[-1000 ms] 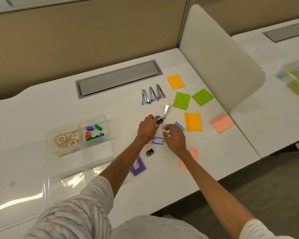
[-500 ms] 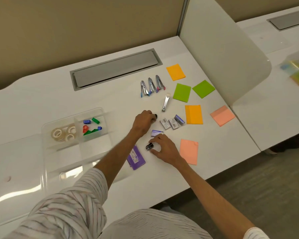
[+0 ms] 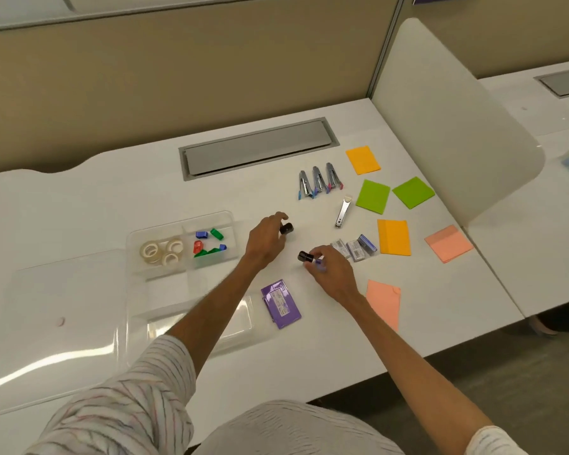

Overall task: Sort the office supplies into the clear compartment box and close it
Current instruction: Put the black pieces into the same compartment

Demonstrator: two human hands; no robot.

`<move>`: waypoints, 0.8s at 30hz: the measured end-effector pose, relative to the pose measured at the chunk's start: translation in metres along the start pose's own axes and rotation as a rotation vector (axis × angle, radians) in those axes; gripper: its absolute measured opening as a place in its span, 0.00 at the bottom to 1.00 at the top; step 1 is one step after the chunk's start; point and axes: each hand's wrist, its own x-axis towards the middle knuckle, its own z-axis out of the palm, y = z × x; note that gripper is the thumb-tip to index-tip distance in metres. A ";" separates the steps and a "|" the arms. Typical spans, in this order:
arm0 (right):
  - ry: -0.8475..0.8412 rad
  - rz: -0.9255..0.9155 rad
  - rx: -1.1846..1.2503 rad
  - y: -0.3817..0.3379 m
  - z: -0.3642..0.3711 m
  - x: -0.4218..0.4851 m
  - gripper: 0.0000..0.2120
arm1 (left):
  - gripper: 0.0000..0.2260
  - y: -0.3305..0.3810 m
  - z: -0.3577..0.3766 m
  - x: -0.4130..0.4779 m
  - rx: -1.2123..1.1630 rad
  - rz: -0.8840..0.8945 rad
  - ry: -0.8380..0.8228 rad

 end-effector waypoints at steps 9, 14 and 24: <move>0.027 -0.146 0.036 -0.088 0.033 0.032 0.12 | 0.14 -0.053 -0.066 -0.038 0.010 -0.070 0.237; -0.007 -0.206 0.008 -0.133 0.060 0.047 0.14 | 0.12 -0.097 -0.096 -0.066 0.048 -0.188 0.264; -0.061 -0.198 -0.103 -0.176 0.096 0.066 0.13 | 0.13 -0.121 -0.112 -0.080 0.020 -0.252 0.235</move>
